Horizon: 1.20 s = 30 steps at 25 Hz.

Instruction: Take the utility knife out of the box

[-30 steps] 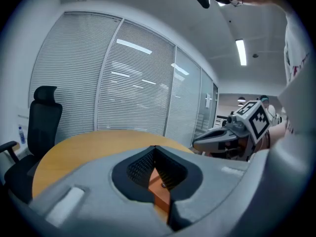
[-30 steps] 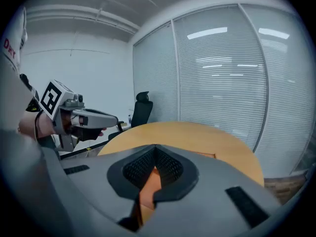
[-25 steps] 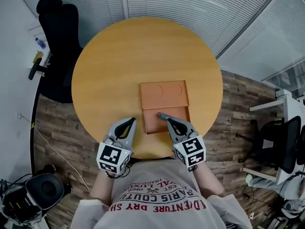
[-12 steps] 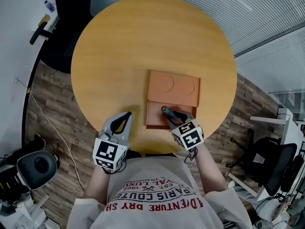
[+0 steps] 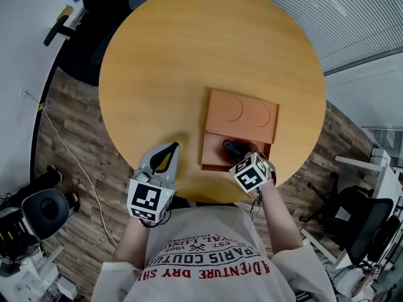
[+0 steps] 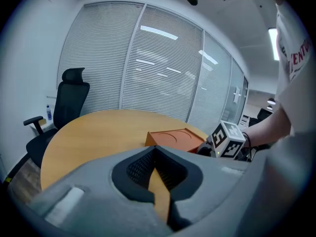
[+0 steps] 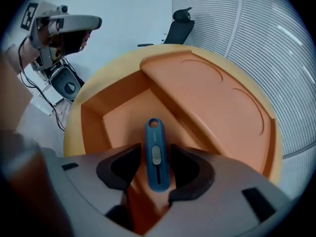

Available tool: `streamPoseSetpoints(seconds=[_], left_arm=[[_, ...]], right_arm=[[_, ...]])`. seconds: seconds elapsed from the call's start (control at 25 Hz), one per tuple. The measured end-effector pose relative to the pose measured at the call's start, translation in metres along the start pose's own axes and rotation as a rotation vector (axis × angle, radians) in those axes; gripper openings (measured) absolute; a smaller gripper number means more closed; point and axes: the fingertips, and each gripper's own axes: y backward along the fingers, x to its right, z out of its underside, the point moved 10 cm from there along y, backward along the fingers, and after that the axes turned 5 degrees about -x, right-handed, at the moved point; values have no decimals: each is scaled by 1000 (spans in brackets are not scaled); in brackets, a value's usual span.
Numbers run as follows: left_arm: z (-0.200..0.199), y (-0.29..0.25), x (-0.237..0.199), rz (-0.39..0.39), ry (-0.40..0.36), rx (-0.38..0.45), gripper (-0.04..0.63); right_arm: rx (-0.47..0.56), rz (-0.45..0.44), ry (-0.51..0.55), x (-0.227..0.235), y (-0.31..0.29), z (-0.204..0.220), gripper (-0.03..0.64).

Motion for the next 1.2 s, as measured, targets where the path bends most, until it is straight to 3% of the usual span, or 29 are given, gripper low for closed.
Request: streamPoseSetpoints(seconds=[0.24, 0.4, 0.76, 1.2], left_arm=[[0, -4, -1, 19, 7, -10, -5], [-6, -6, 2, 28, 13, -1, -5], [-31, 4, 3, 49, -10, 32, -5], [-54, 22, 1, 56, -65, 83, -5]], right_arm=[[36, 1, -45, -1, -1, 2, 190], [44, 10, -89, 2, -1, 7, 138], [-2, 23, -36, -7, 8, 10, 135], [287, 51, -244, -6, 90, -1, 135]])
